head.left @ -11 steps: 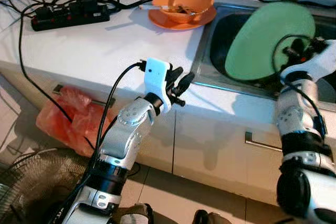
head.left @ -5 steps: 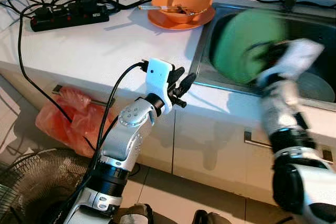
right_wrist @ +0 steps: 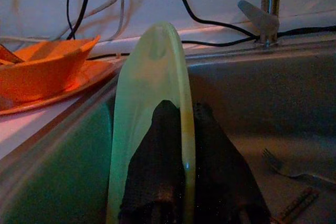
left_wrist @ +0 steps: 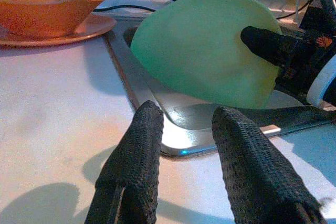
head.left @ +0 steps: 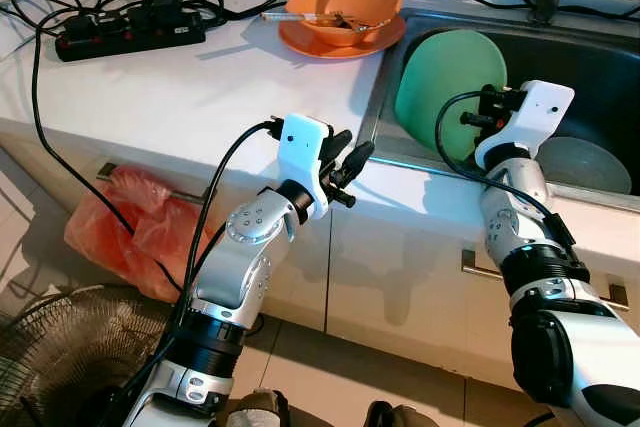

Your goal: Kitchen organization

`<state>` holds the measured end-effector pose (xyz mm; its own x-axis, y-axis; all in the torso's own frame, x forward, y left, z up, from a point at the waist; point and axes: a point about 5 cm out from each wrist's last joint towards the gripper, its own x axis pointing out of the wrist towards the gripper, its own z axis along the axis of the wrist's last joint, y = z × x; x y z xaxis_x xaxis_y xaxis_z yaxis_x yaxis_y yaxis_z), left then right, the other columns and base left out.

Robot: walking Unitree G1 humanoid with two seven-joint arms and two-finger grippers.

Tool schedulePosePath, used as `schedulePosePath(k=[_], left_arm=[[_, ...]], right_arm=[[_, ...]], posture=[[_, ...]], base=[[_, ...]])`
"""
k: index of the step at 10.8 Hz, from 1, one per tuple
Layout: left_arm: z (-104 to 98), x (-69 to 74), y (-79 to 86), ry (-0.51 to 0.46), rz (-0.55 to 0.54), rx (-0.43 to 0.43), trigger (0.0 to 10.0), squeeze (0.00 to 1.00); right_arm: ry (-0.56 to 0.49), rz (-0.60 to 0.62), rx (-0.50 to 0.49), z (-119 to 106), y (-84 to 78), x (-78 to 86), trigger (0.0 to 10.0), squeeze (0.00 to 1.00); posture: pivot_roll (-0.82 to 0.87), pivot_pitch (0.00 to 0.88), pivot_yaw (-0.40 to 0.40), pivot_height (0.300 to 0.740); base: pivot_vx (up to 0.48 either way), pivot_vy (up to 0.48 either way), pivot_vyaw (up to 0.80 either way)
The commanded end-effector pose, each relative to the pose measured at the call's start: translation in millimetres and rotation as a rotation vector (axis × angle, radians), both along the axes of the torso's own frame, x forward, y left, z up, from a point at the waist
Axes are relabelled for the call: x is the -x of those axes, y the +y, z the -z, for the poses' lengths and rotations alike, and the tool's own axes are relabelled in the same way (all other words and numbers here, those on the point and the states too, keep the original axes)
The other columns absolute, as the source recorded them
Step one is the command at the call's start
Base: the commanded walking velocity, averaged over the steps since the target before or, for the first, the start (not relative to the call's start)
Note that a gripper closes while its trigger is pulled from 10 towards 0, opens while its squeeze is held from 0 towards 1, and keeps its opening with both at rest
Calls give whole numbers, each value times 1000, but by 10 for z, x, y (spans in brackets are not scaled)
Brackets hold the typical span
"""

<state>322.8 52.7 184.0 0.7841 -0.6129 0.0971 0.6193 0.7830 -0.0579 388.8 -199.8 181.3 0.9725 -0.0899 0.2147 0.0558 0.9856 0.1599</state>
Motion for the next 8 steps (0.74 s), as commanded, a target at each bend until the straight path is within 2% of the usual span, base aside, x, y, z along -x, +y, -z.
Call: schedulePosePath(k=[1, 2, 3, 4, 5, 6, 8], left_arm=[[-12, 19, -1, -7, 1, -12, 10000, 0], [-11, 21, -5, -7, 3, -11, 10000, 0], [-5, 26, -9, -6, 5, -12, 10000, 0], [-1, 29, -12, -5, 6, -14, 10000, 0], [-1, 29, -13, -5, 7, -14, 10000, 0], [3, 29, -14, -5, 8, -18, 10000, 0], [11, 26, -9, -4, 8, -22, 10000, 0]], right_arm=[[-3, -41, 2, -9, 97, -24, 10000, 0], [-2, -43, -2, -5, 95, -25, 10000, 0], [-1, -44, -5, 0, 90, -26, 10000, 914], [4, -40, -4, 7, 82, -26, 10000, 937], [8, -38, -3, 14, 80, -26, 10000, 525], [15, -40, -5, 29, 91, -27, 10000, 0], [22, -40, -4, 43, 97, -28, 10000, 0]], posture=[[206, 111, 28, 740], [205, 113, 27, 740], [205, 115, 27, 740], [205, 115, 27, 740], [206, 116, 27, 740], [205, 115, 28, 740], [206, 115, 28, 740]], base=[[0, 0, 0], [0, 0, 0], [0, 0, 0], [0, 0, 0], [0, 0, 0], [0, 0, 0], [0, 0, 0]])
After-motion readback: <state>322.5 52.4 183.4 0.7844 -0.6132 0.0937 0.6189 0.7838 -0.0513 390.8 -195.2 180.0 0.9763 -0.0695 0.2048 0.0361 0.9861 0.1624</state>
